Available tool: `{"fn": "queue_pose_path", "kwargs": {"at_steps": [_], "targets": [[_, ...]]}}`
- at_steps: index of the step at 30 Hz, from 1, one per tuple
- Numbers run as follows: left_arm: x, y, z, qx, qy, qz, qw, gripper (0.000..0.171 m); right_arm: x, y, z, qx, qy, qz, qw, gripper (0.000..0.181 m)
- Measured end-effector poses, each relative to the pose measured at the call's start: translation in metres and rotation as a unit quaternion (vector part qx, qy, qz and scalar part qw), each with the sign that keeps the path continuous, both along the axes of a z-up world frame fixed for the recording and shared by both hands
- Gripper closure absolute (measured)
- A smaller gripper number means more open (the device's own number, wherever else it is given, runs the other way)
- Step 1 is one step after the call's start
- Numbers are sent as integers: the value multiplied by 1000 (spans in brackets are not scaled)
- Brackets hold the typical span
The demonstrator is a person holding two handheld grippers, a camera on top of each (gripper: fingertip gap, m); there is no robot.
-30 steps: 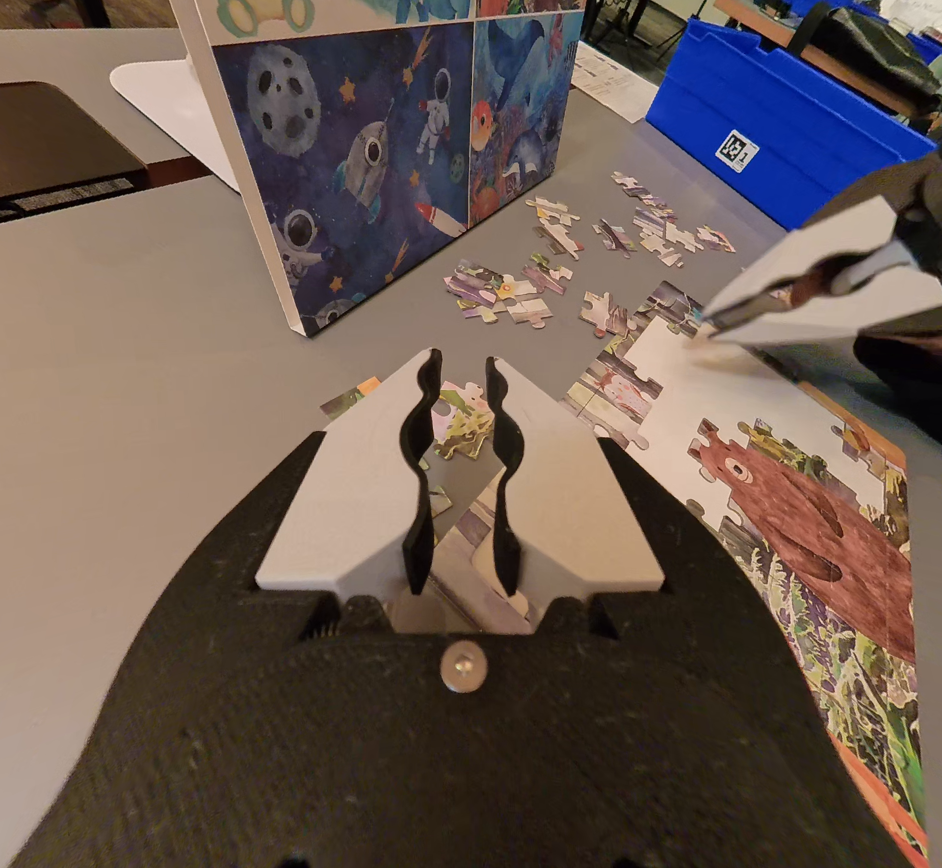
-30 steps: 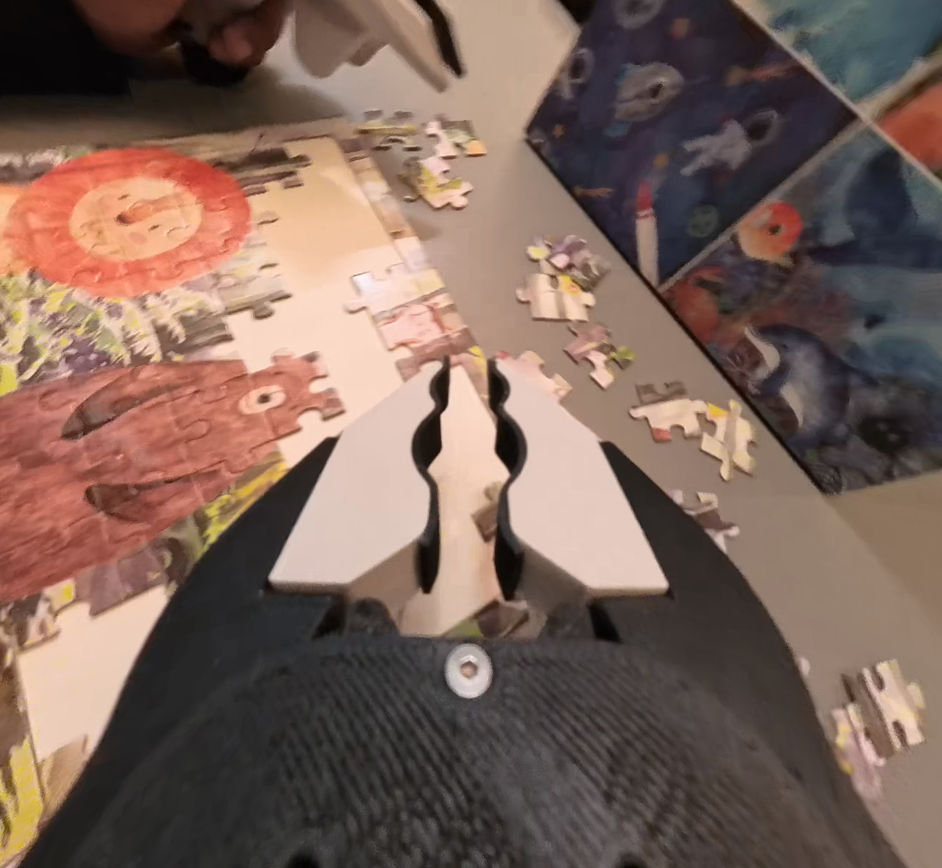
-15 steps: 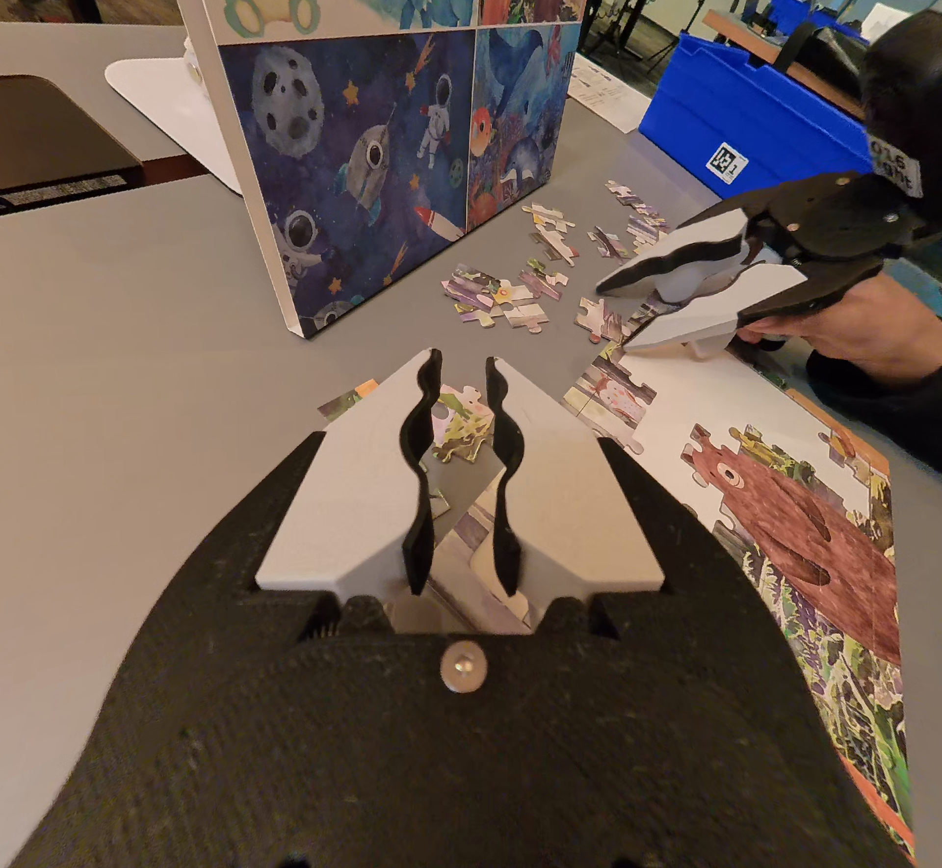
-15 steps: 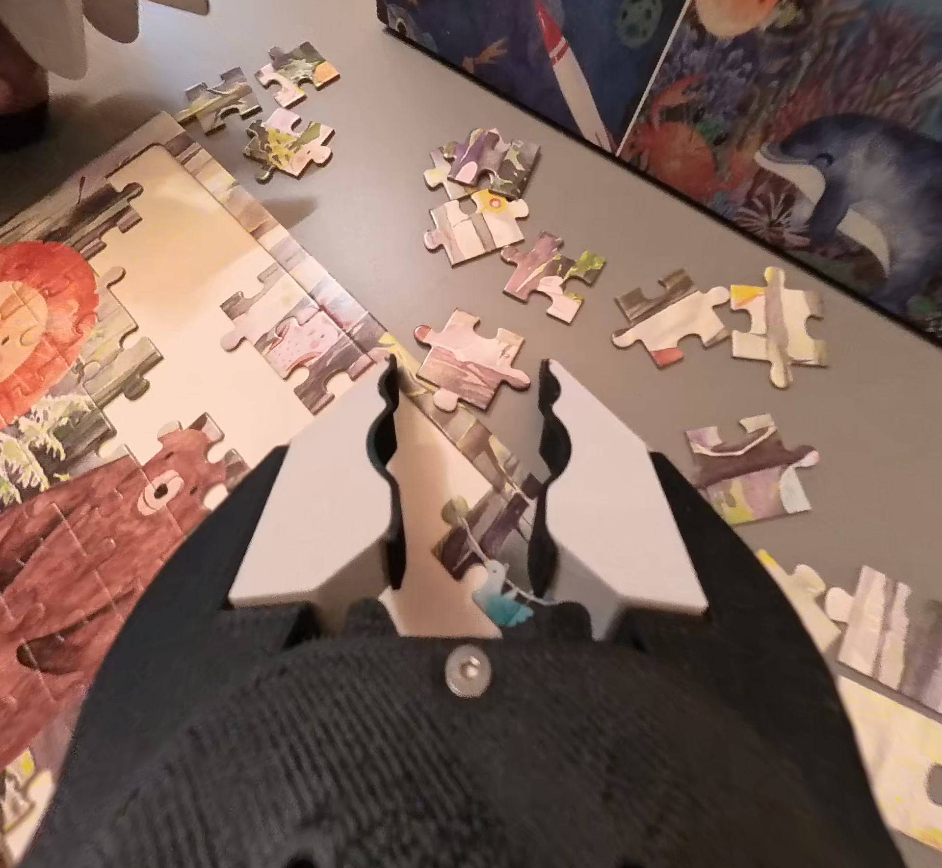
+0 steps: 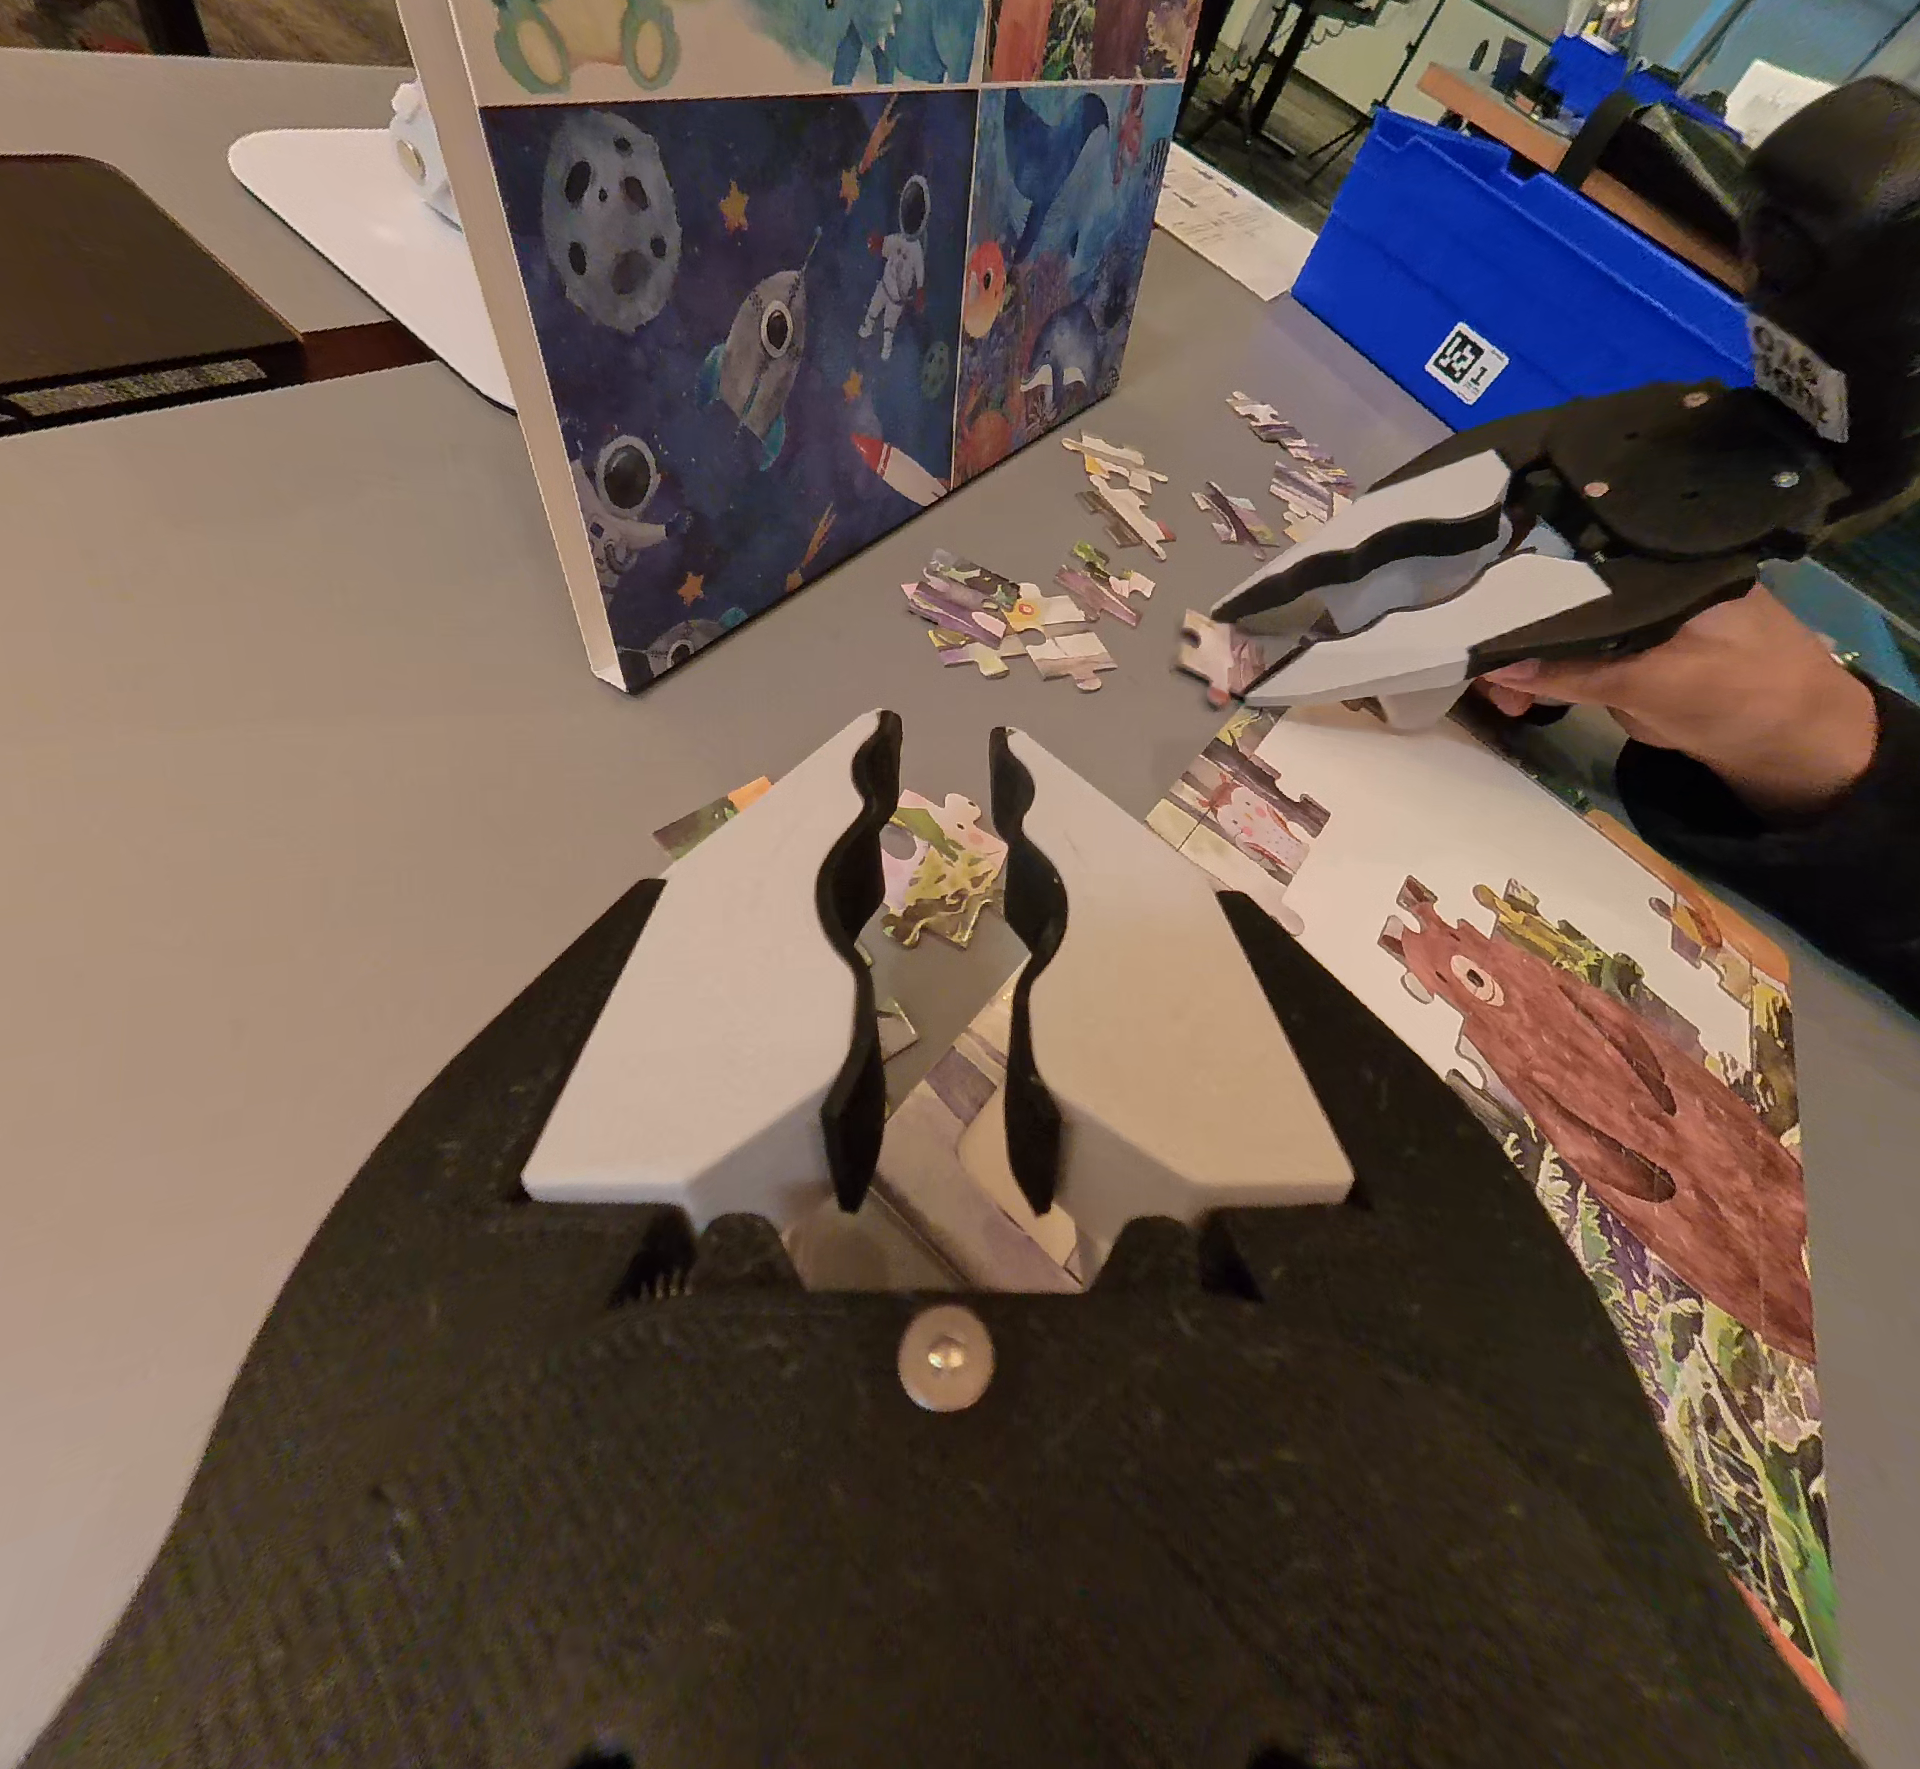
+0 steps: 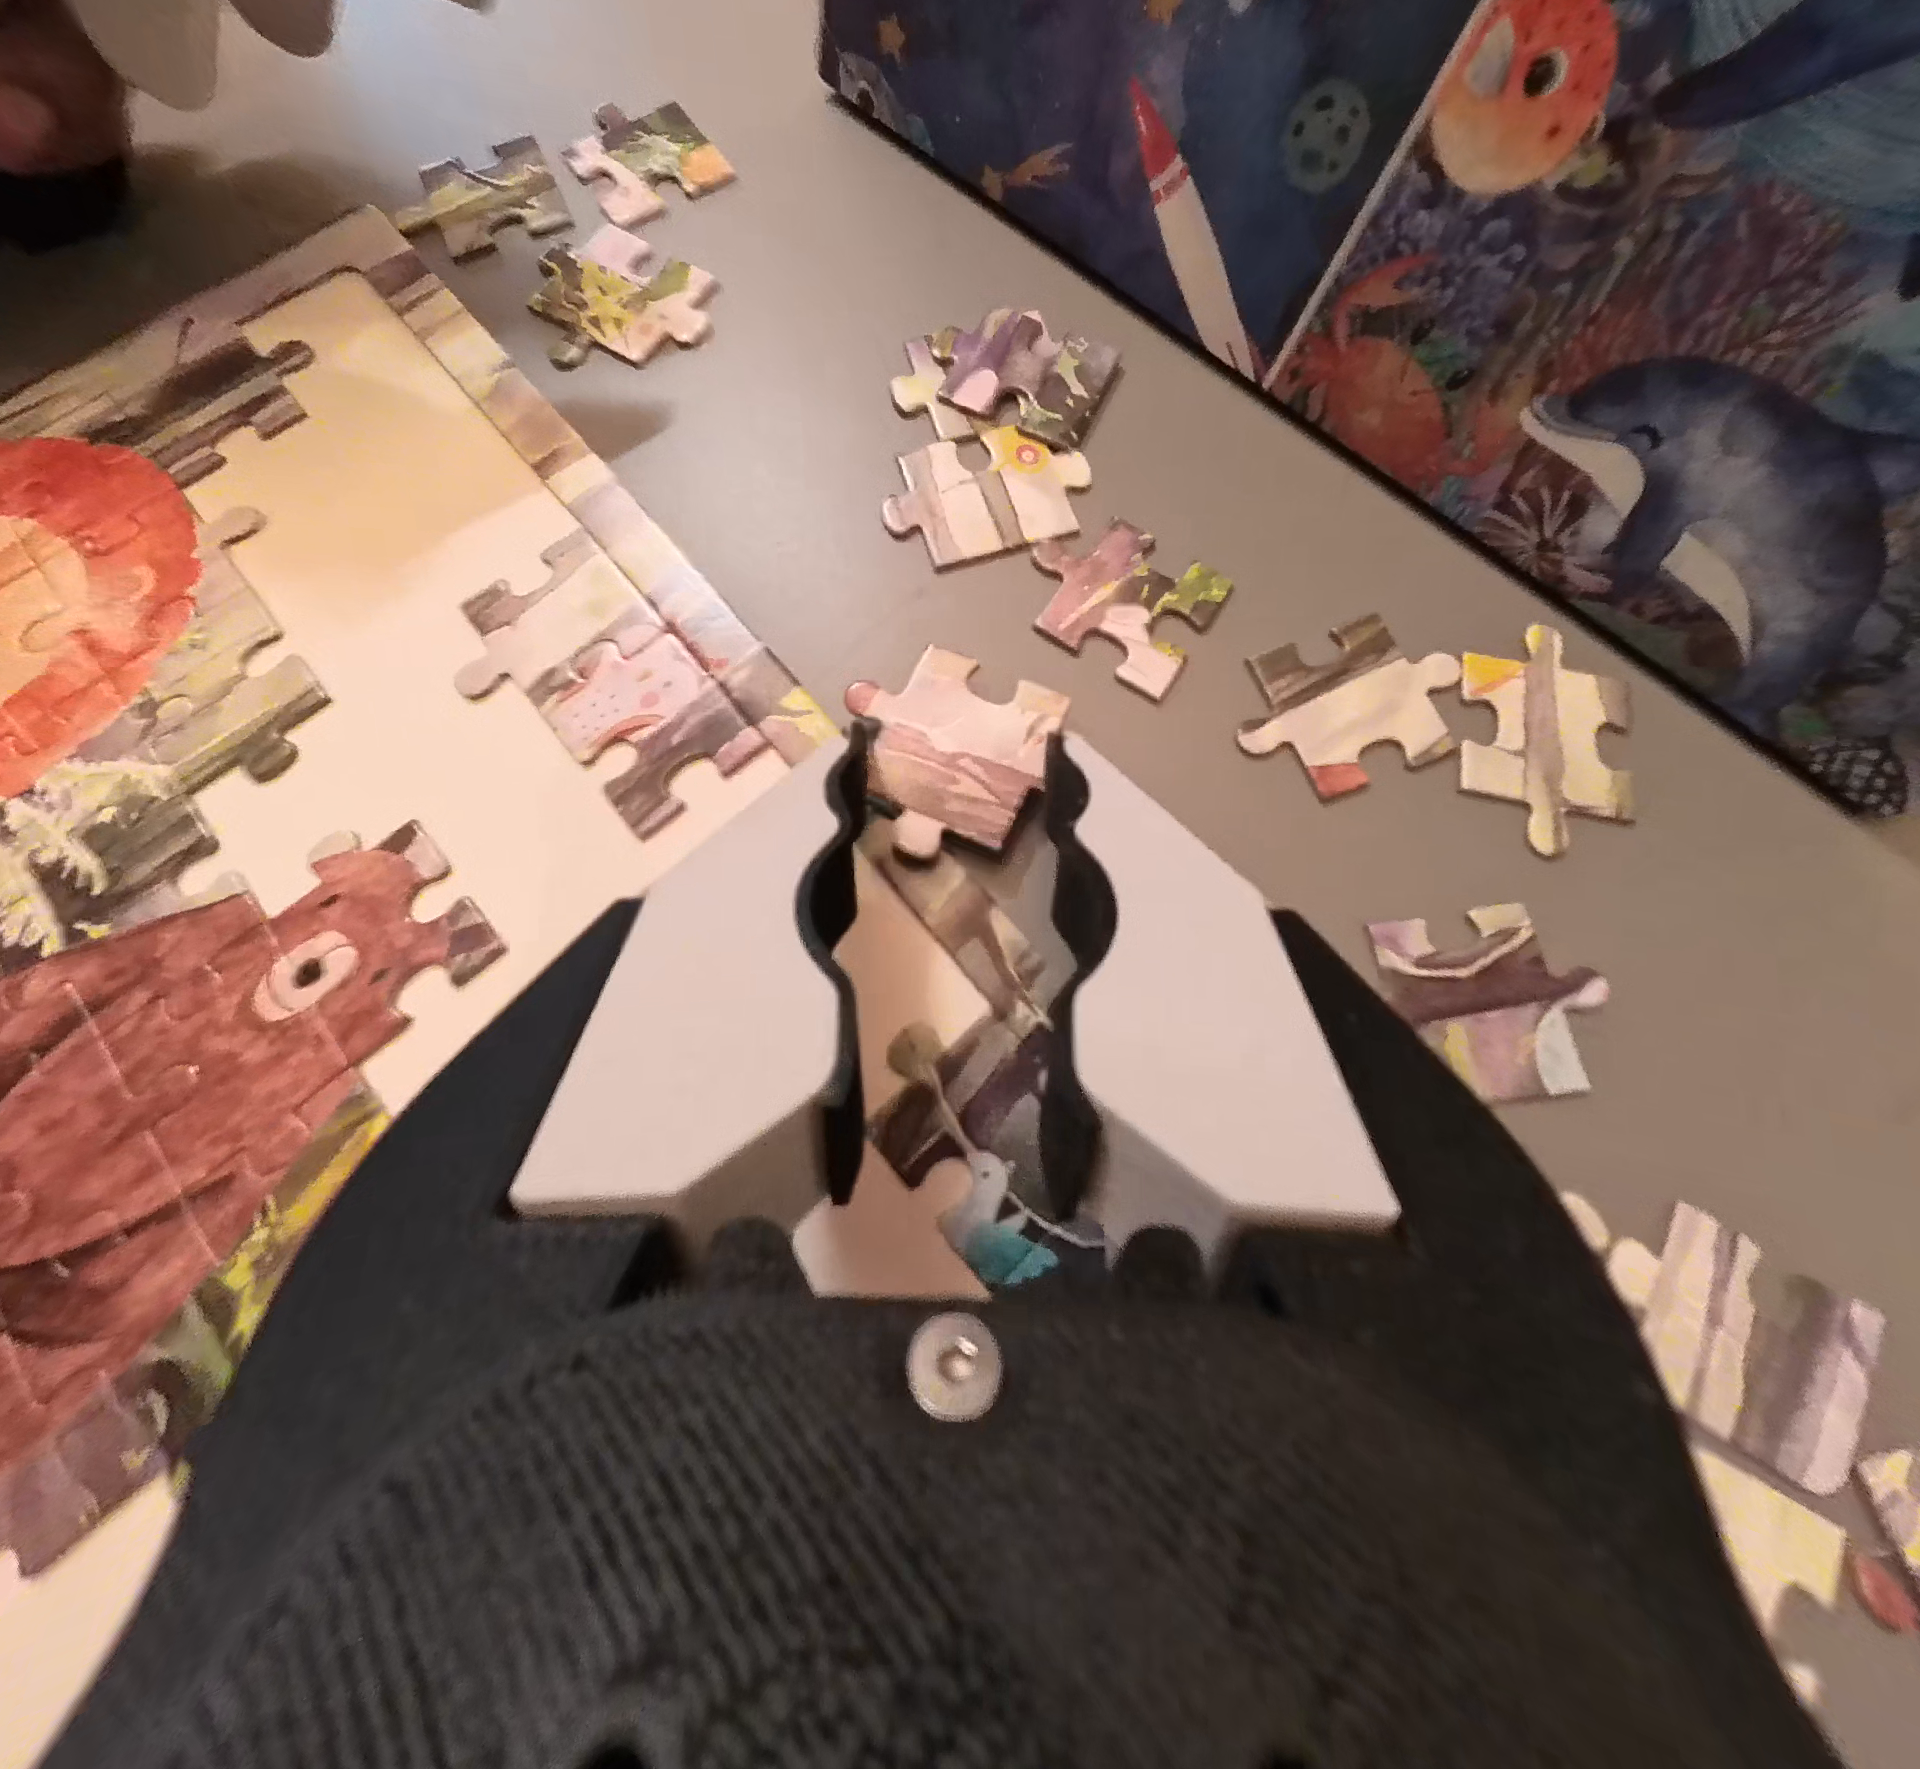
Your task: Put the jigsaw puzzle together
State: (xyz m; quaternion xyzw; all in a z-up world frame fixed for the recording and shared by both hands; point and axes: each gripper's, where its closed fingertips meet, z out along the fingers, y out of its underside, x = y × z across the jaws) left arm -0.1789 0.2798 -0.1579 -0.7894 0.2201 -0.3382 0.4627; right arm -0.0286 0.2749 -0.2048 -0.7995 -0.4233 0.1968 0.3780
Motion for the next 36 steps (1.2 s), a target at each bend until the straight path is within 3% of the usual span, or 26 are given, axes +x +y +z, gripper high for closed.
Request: {"fn": "queue_pose_path", "kwargs": {"at_steps": [4, 7, 10, 14, 20, 36], "targets": [[0, 0, 0, 0, 0, 0, 1000, 157, -15, -27, 20, 30, 27, 102, 994, 149], [0, 0, 0, -1, -1, 0, 1000, 157, -29, -68, 28, 43, 48, 234, 970, 149], [0, 0, 0, -1, 0, 0, 1000, 157, -33, -86, 23, 73, 25, 299, 951, 150], [0, 0, 0, -1, 1, 0, 1000, 157, -28, -81, 11, 103, -32, 315, 943, 149], [0, 0, 0, -2, 0, 0, 1000, 157, -25, -88, 0, 74, -47, 366, 926, 149], [-1, 1, 0, -5, -6, 0, 1000, 157, -18, -78, 0, 94, -71, 325, 938, 143]]}}
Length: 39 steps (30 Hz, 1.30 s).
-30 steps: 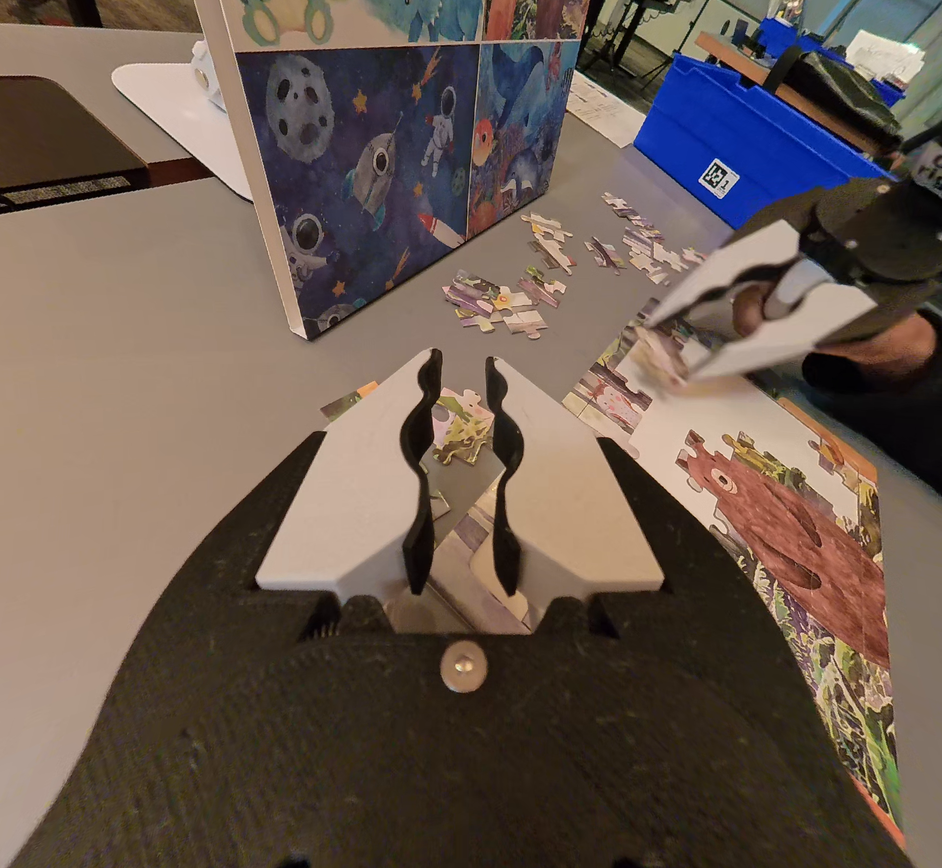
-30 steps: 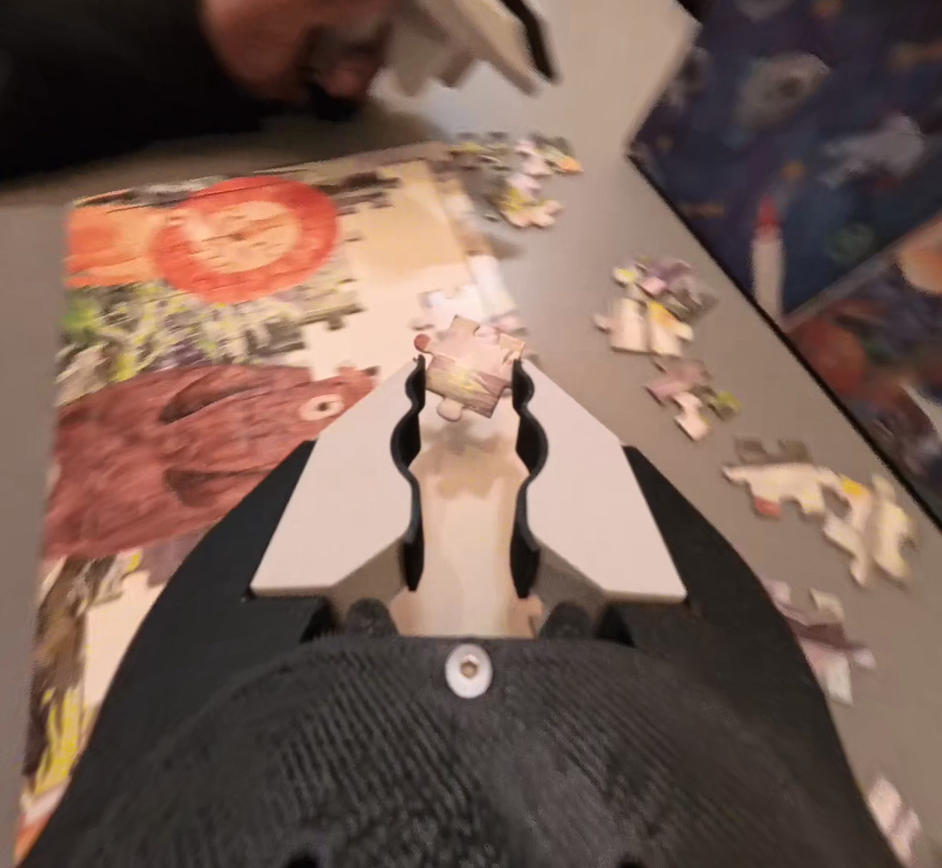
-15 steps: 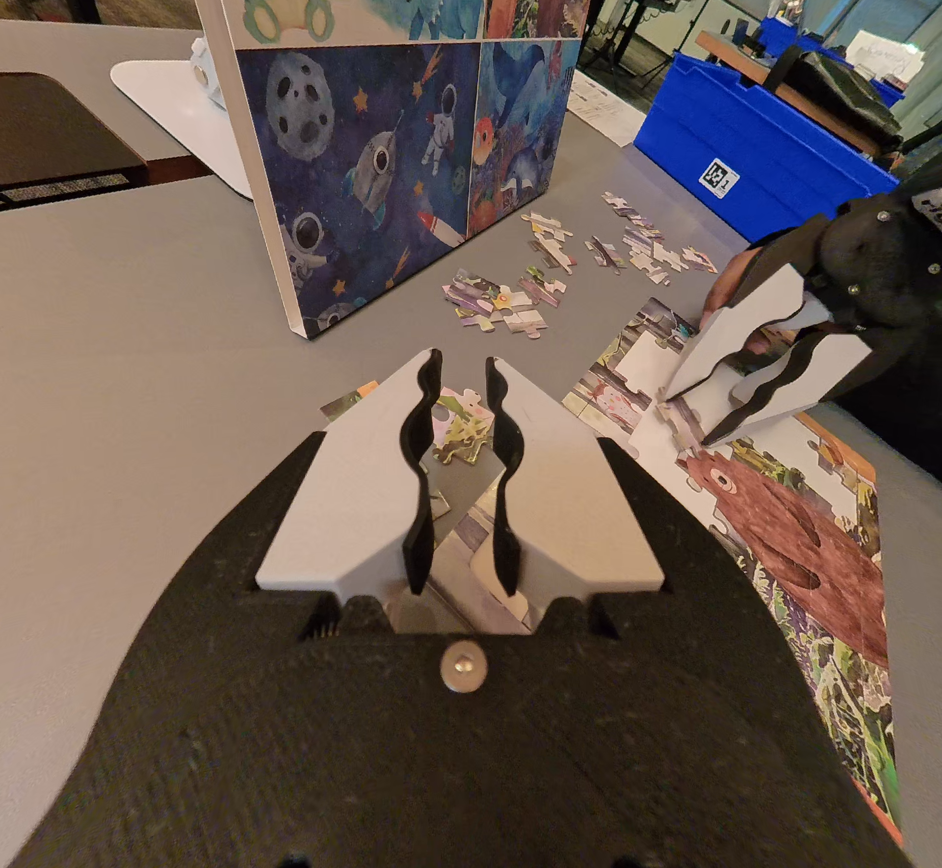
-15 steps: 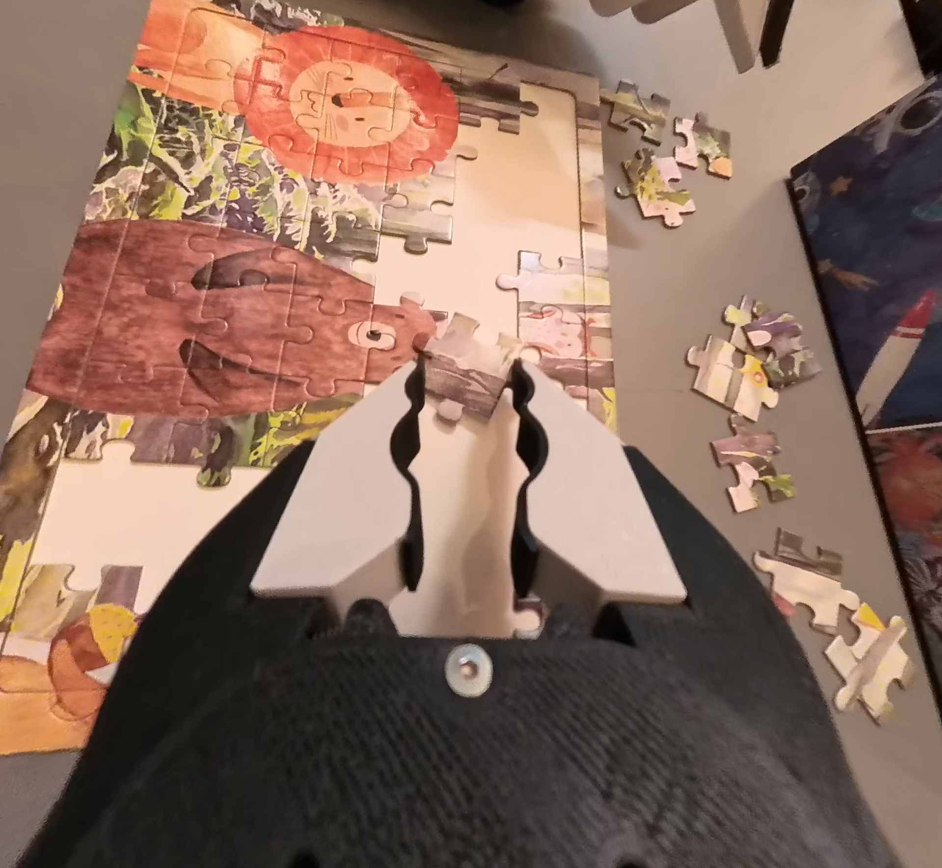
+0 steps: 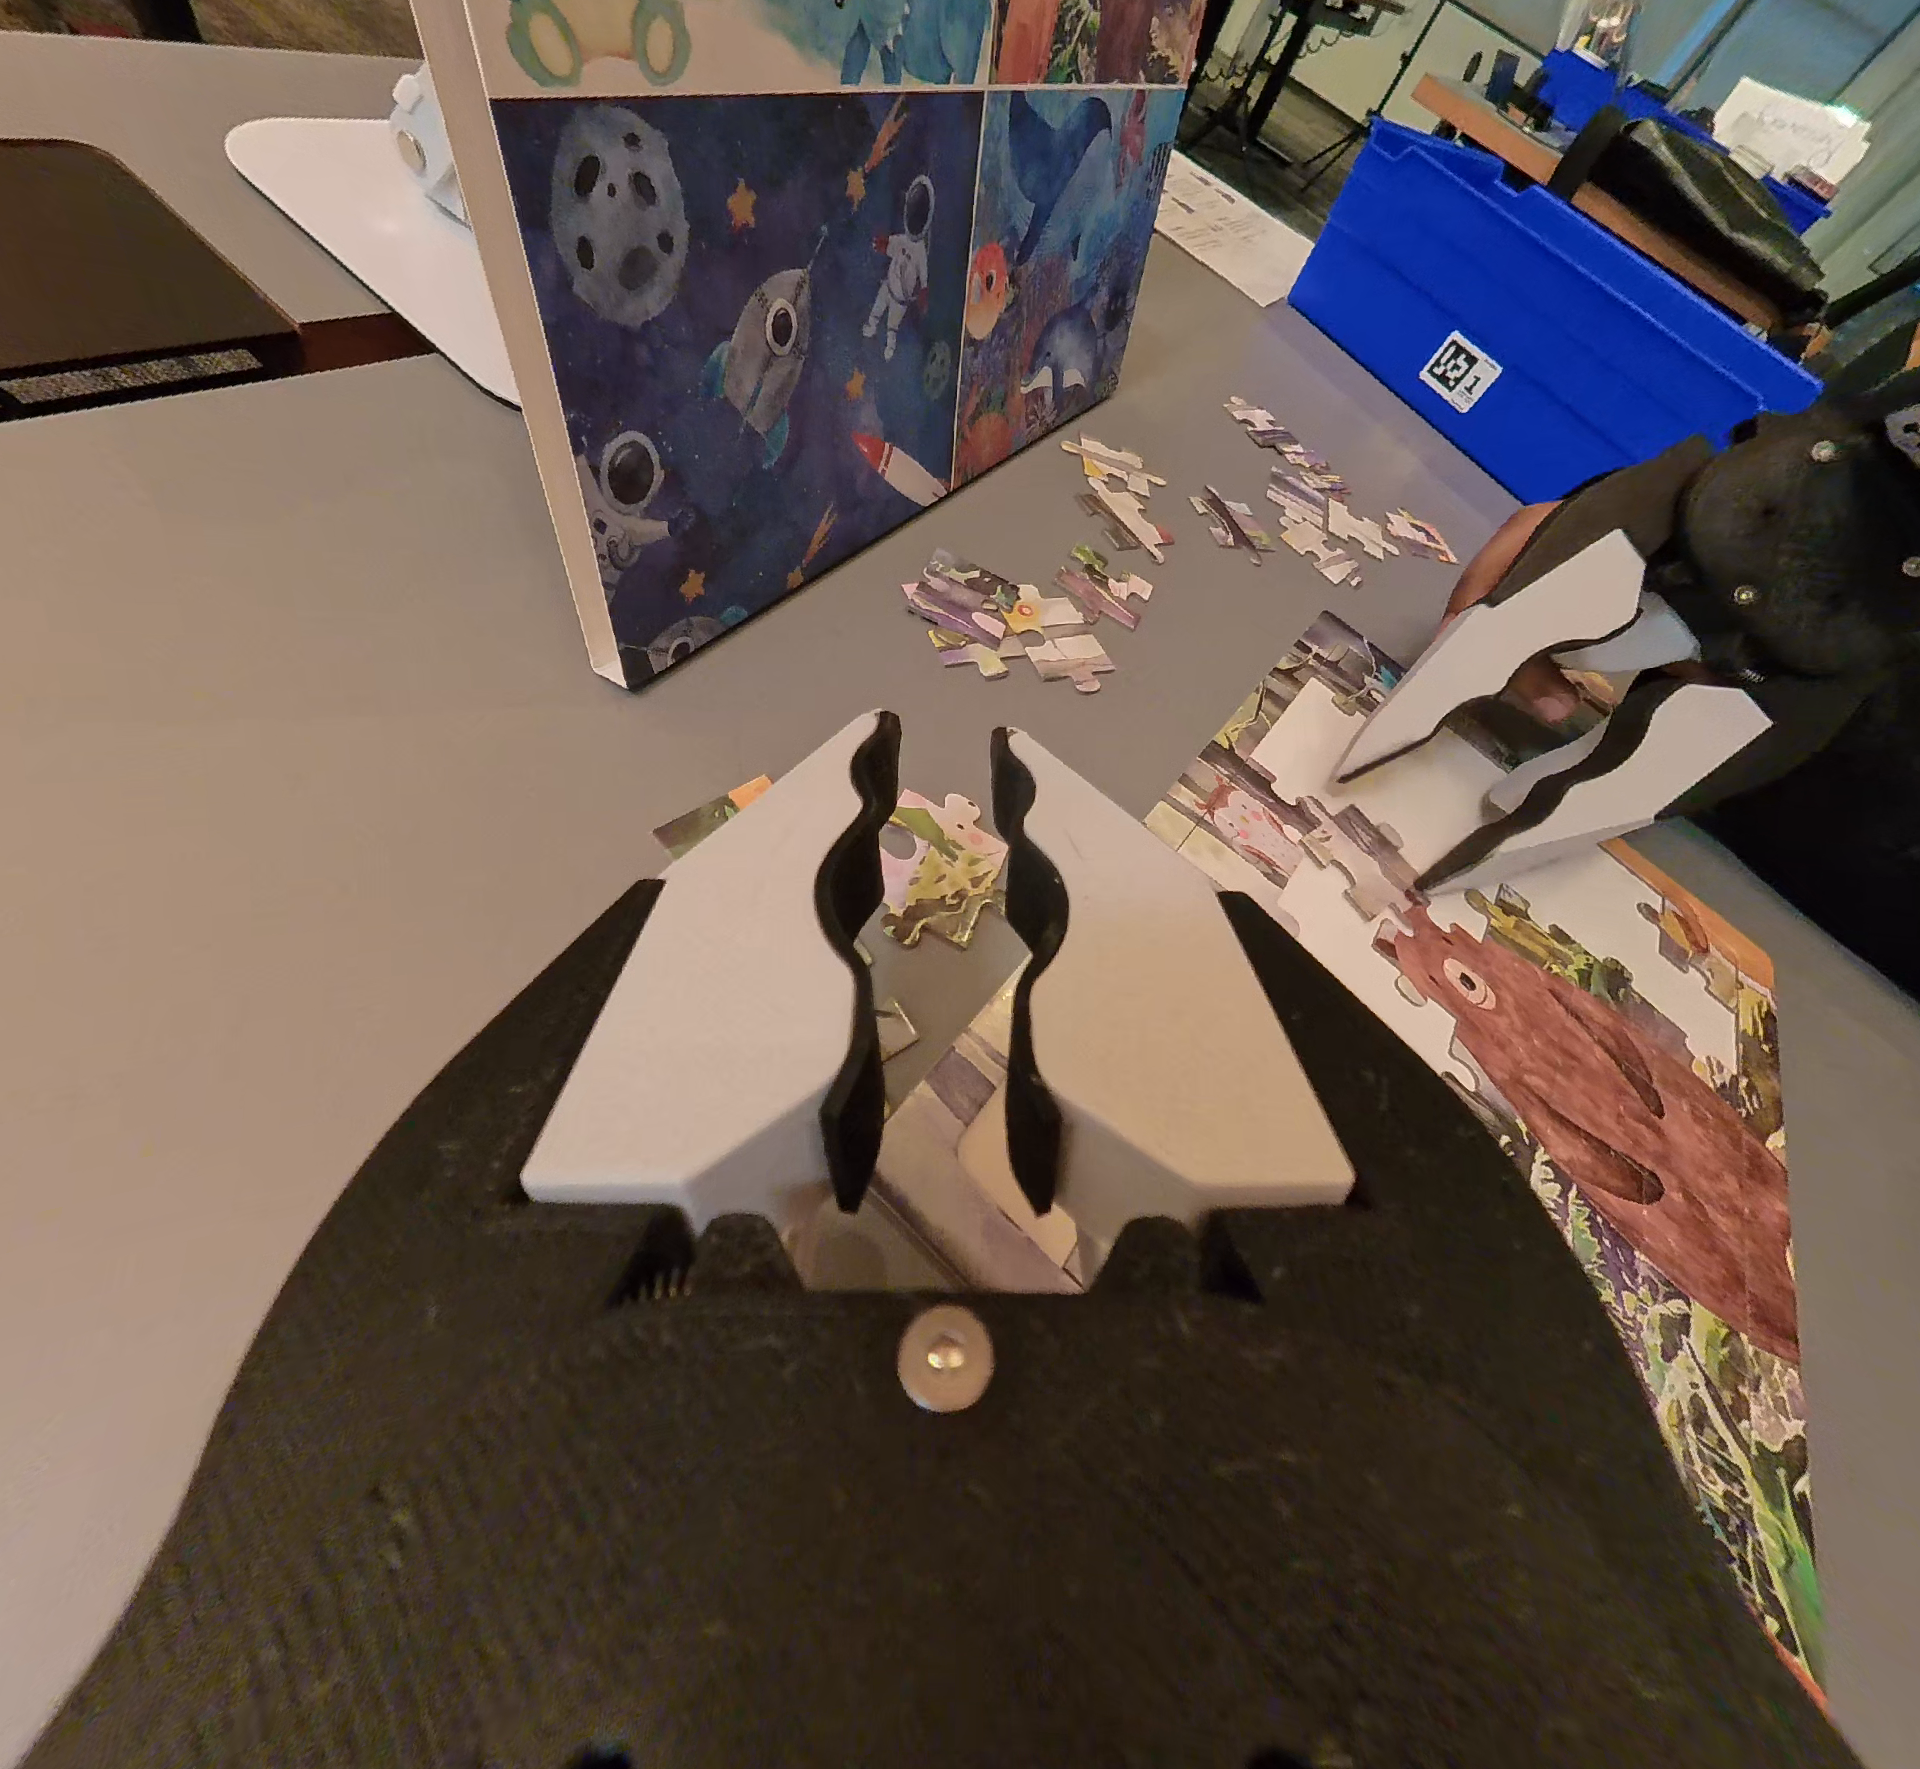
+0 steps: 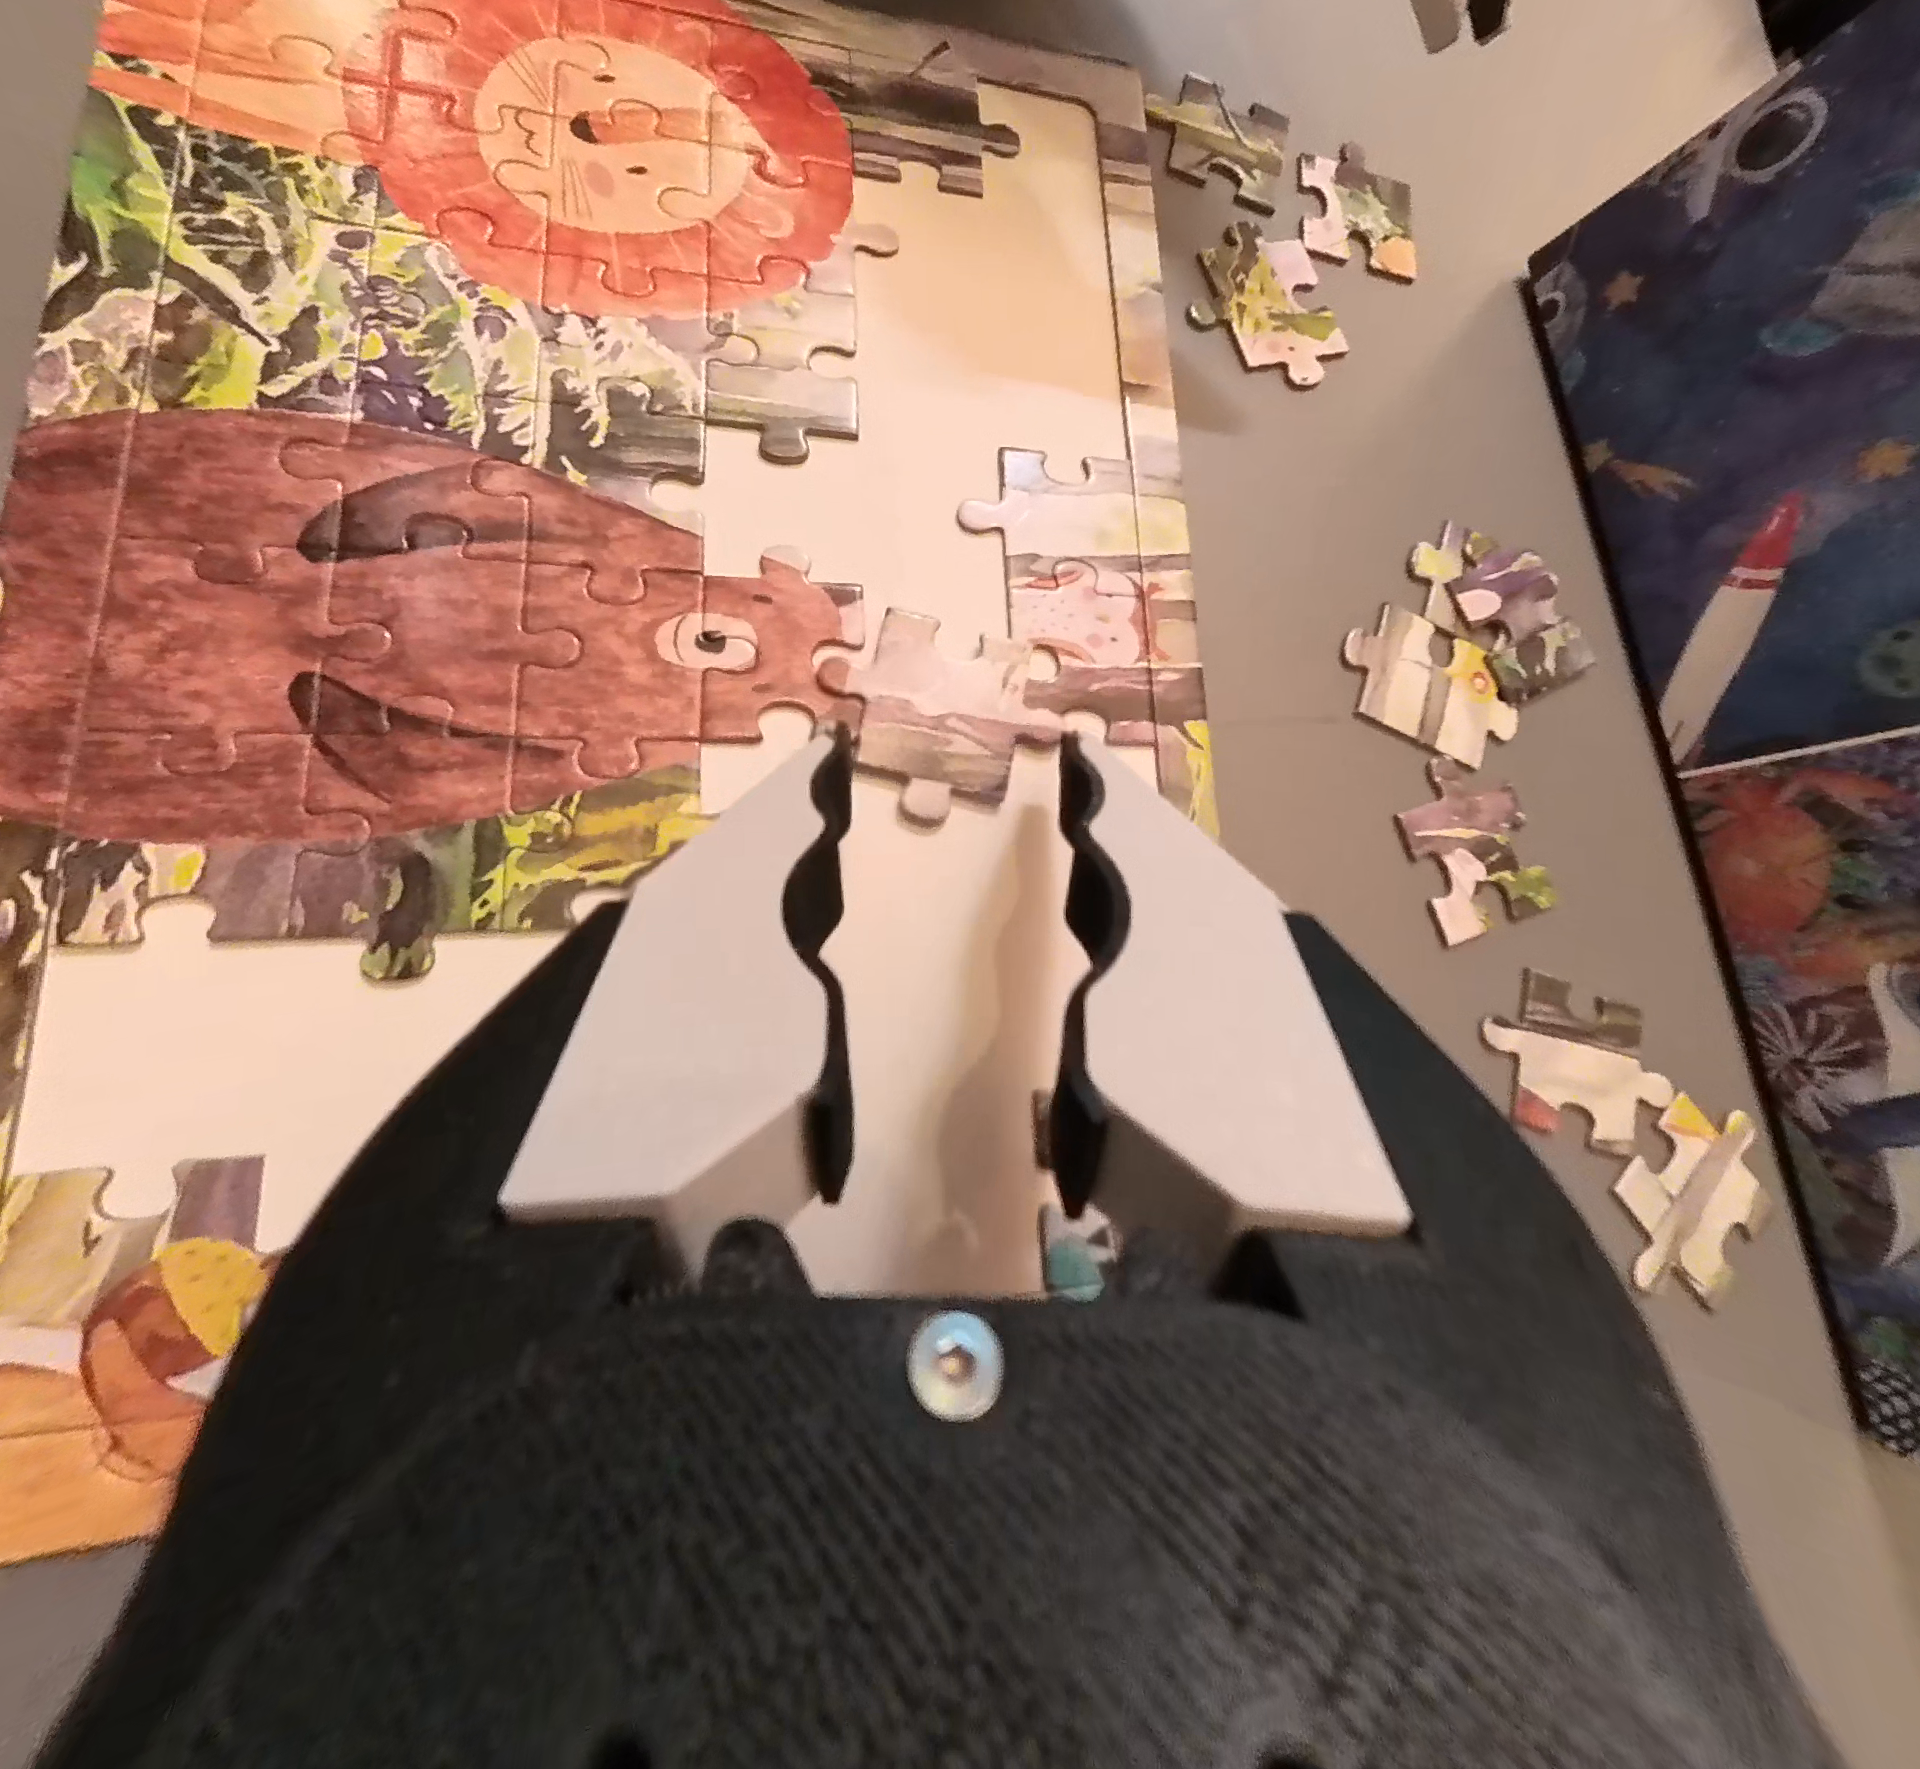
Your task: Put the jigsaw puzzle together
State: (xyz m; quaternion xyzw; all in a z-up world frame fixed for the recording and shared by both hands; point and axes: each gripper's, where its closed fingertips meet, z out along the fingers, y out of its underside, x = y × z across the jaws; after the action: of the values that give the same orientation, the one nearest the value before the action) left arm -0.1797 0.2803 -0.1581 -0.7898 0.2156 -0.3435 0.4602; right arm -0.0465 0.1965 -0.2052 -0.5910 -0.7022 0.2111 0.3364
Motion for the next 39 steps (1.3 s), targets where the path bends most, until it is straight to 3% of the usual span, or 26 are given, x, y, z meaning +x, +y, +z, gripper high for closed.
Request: {"fn": "queue_pose_path", "kwargs": {"at_steps": [17, 24, 28, 39], "targets": [[0, 0, 0, 0, 0, 0, 1000, 156, -2, -11, -4, -32, -5, 14, 999, 167], [0, 0, 0, 0, 1, 0, 1000, 156, -4, -4, 7, -53, 26, -14, 998, 153], [0, 0, 0, 0, 1, 0, 1000, 156, -1, -4, -5, -78, 4, -27, 997, 143], [0, 0, 0, 0, 0, 0, 1000, 157, -3, -10, -5, -105, -1, 5, 994, 152]]}}
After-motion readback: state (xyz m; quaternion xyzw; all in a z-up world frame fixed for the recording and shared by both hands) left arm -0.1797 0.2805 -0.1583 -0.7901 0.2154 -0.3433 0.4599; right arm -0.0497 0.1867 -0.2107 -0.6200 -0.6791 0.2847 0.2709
